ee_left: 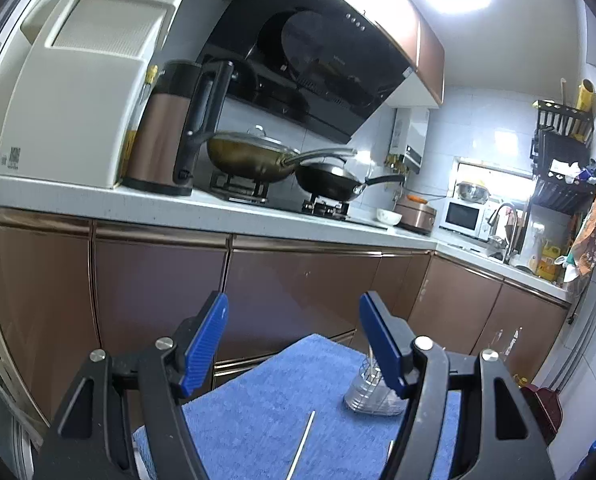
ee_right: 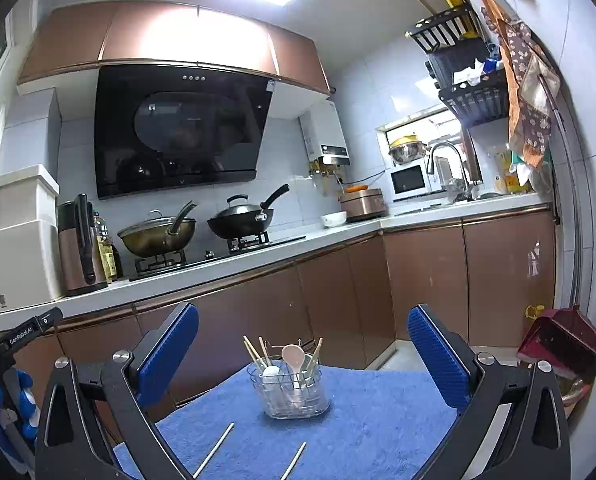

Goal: Organize utensils
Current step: 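Raise both open grippers away from the holder, then lower both grippers and close each on a loose wooden chopstick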

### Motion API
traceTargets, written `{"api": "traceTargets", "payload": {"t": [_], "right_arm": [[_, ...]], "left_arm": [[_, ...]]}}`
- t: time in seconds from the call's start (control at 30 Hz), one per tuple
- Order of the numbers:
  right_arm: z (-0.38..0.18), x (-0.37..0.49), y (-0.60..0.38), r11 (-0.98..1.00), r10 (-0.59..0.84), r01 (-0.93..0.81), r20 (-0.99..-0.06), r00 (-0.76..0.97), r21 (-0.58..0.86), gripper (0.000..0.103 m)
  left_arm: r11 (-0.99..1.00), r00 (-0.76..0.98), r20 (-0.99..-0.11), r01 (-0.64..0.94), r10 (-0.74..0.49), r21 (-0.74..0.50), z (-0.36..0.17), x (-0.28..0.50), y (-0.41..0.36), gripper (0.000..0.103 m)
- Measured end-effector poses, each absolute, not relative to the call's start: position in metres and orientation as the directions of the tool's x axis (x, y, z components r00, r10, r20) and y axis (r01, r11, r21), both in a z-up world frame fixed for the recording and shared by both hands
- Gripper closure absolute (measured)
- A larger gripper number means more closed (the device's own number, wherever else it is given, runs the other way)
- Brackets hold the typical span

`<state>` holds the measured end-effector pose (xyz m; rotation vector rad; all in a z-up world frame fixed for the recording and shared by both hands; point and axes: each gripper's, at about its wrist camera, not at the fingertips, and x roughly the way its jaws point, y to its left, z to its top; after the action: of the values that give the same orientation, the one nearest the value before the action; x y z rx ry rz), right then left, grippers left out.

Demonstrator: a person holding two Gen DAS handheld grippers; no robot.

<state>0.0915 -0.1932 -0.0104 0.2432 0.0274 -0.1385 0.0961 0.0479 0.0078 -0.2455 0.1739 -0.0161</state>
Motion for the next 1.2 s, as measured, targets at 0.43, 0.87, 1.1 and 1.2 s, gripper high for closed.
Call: {"api": "traceTargets", "payload": {"t": [0.43,0.87,1.1,1.2], "right_arm": [[-0.031,0.117,-0.211,0.944,-0.166,0.195,-0.128,0.978,0.267,0.0],[-0.063,0.158,-0.221,0.94,-0.11,0.19,-0.274,0.955,0.283,0.009],[-0.084,0.185,-0.216,0.946,-0.058,0.168,-0.368,0.928,0.276,0.021],[-0.097,0.199,-0.213,0.948,-0.019,0.149,-0.419,0.908,0.28,0.028]], "left_arm": [[0.974,0.957,-0.281,0.003,-0.069,-0.228,-0.026,0.135,0.034,0.037],[0.971,0.879,-0.45,0.053,-0.157,-0.235,-0.075,0.189,0.014,0.037],[0.972,0.822,-0.538,0.074,-0.185,-0.222,-0.107,0.218,0.001,0.037],[0.972,0.793,-0.575,0.085,-0.2,-0.22,-0.121,0.231,-0.005,0.037]]}}
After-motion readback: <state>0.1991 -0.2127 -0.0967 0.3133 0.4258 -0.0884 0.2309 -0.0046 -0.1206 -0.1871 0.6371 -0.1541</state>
